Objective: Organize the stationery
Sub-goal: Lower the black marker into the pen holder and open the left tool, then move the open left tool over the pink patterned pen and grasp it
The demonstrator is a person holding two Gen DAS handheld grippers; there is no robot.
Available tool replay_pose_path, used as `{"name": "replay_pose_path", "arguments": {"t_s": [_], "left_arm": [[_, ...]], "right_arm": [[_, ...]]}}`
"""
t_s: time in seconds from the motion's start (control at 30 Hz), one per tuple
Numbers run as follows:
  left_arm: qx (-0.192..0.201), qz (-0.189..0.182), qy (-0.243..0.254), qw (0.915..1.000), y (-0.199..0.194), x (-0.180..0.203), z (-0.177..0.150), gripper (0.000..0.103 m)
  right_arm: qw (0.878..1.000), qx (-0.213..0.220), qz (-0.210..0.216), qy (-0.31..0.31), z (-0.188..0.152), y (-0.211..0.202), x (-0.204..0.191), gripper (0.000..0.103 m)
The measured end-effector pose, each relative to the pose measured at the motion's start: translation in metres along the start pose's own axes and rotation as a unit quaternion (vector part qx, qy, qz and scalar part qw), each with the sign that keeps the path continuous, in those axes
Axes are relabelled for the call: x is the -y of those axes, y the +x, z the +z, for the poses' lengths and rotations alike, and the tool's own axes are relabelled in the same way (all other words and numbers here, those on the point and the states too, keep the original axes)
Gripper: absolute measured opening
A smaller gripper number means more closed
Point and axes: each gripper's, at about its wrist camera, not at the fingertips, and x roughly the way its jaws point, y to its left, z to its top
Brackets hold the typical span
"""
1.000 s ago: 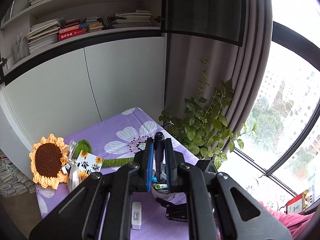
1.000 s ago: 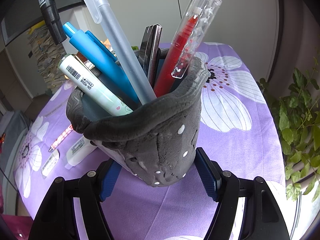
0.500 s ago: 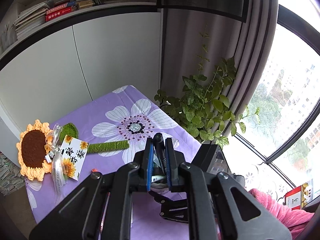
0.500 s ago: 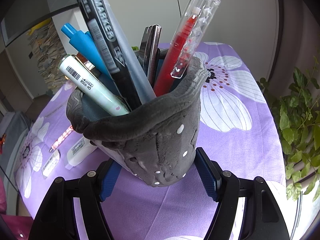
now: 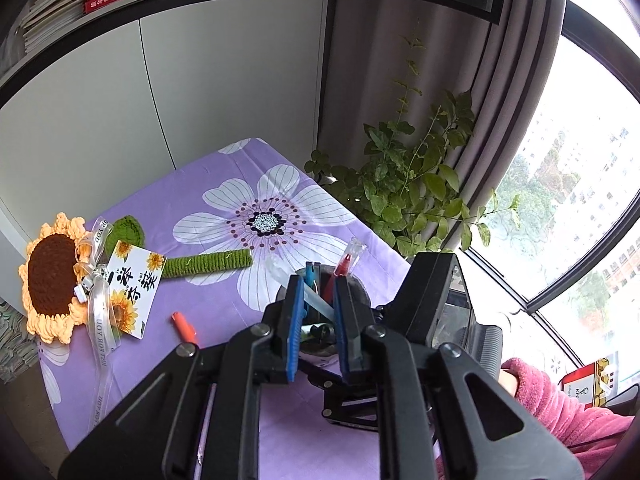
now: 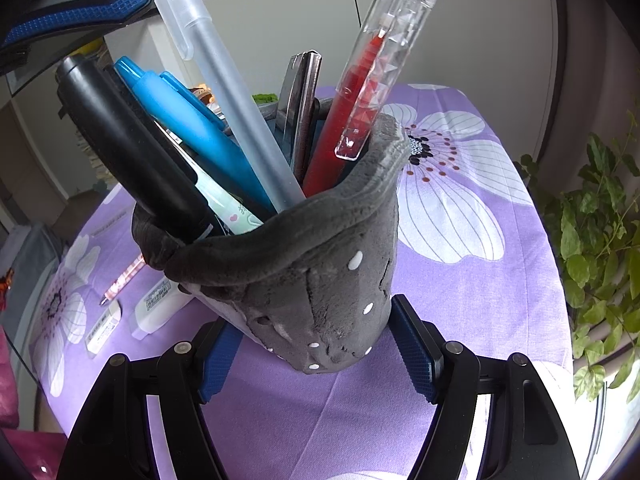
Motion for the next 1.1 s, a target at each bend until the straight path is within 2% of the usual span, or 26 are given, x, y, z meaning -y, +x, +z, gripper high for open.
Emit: {"name": "replay_pose_path", "arguments": {"t_s": [0.13, 0.2, 0.27, 0.33, 0.47, 0.57, 0.77, 0.87, 0.93, 1.03, 1.1], "left_arm": [[0.012, 0.002, -0.013, 0.9998, -0.010, -0.007, -0.001, 0.023], [0.027, 0.010, -0.022, 0.9993, -0.021, -0.014, -0.002, 0.038], [0.045, 0.026, -0.036, 0.9980, -0.032, -0.024, -0.006, 0.047], [0.055, 0.045, -0.055, 0.9960, -0.040, -0.040, -0.010, 0.051], [0.035, 0.091, -0.105, 0.9897, -0.034, -0.078, -0.026, 0.051], [-0.009, 0.114, -0.124, 0.9856, -0.010, -0.097, -0.046, 0.049], [-0.089, 0.135, -0.132, 0.9779, 0.042, -0.118, -0.078, 0.049], [-0.107, 0.158, -0.119, 0.9744, 0.058, -0.120, -0.086, 0.049], [-0.113, 0.158, -0.117, 0.9740, 0.067, -0.123, -0.088, 0.049], [-0.121, 0.155, -0.119, 0.9733, 0.076, -0.127, -0.090, 0.044], [-0.127, 0.154, -0.118, 0.9728, 0.082, -0.129, -0.089, 0.037]], "right_arm": [[1.000, 0.000, 0.001, 0.001, 0.000, 0.000, 0.000, 0.074], [1.000, 0.000, 0.001, 0.001, 0.000, 0.000, -0.001, 0.074], [1.000, 0.000, 0.001, 0.001, 0.000, 0.000, 0.000, 0.074], [1.000, 0.000, 0.002, 0.002, 0.000, 0.001, 0.000, 0.074], [1.000, 0.001, 0.002, 0.002, 0.000, 0.000, -0.001, 0.074], [1.000, 0.001, 0.002, 0.002, 0.001, 0.000, -0.001, 0.074], [1.000, 0.000, 0.001, 0.001, 0.002, 0.001, -0.002, 0.074], [1.000, 0.000, 0.001, 0.000, 0.001, 0.001, 0.000, 0.074], [1.000, 0.000, 0.001, 0.001, 0.001, 0.001, 0.000, 0.074], [1.000, 0.000, 0.001, 0.001, 0.001, 0.001, 0.000, 0.074], [1.000, 0.001, 0.002, 0.002, 0.000, 0.001, 0.000, 0.074]]}}
